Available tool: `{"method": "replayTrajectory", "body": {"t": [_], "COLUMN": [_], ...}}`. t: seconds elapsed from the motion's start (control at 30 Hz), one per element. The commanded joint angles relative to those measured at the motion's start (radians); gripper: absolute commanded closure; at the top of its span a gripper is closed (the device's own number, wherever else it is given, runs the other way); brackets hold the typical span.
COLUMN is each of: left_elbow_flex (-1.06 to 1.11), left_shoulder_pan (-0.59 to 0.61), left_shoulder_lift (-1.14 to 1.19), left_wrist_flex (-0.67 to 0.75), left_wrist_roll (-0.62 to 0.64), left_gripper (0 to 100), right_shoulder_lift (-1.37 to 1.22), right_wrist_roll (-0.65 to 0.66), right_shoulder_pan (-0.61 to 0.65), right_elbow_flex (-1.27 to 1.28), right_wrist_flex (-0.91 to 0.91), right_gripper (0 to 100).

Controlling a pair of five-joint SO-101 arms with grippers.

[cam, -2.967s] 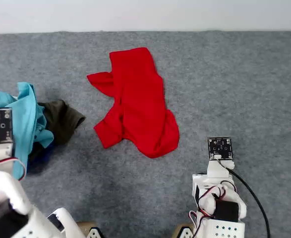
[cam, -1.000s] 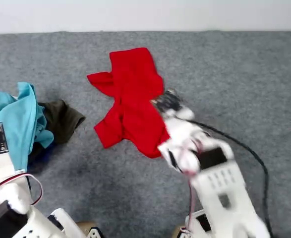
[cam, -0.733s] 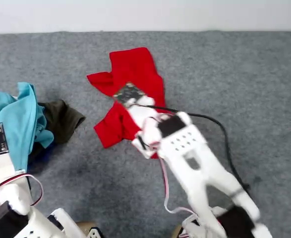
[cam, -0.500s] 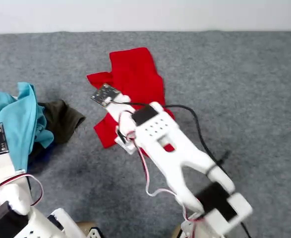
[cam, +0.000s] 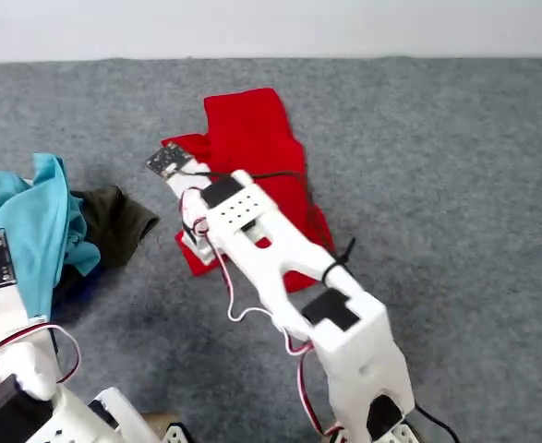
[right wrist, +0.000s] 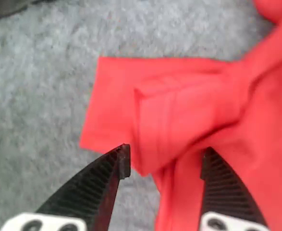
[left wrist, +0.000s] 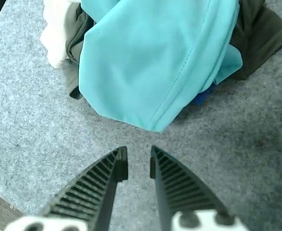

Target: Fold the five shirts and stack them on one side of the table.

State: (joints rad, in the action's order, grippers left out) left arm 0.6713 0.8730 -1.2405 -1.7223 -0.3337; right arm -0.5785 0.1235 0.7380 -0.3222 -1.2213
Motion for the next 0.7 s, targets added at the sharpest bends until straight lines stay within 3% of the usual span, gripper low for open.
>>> {"method": "replayTrajectory", "body": {"t": [0.0,0.17,0.33,0.67], "left_elbow_flex": [-0.002,-0.002,-0.002,-0.002], "left_shoulder_pan": [0.008,0.008,0.008,0.003], "left_shoulder_lift": [-0.005,-0.005,-0.005,-0.005], "left_wrist_flex": [0.021,0.021,0.021,0.021], "left_wrist_roll": [0.009,0.009,0.009,0.009], "left_gripper": [92,92,92,92], "right_shoulder_lift": [-0.047,-0.139,-0.130,0.044], "right_wrist_roll": [-0.009,-0.005,0.000,0.103], "right_shoulder_pan": [0.022,0.024,0.001,-0.053], "right_elbow_flex": [-0.110,-0.164,-0.166,-0.166], "right_wrist_flex": [-0.002,-0.004,-0.027,-0.260], "right_gripper": [75.0,76.4,99.6,98.9]}}
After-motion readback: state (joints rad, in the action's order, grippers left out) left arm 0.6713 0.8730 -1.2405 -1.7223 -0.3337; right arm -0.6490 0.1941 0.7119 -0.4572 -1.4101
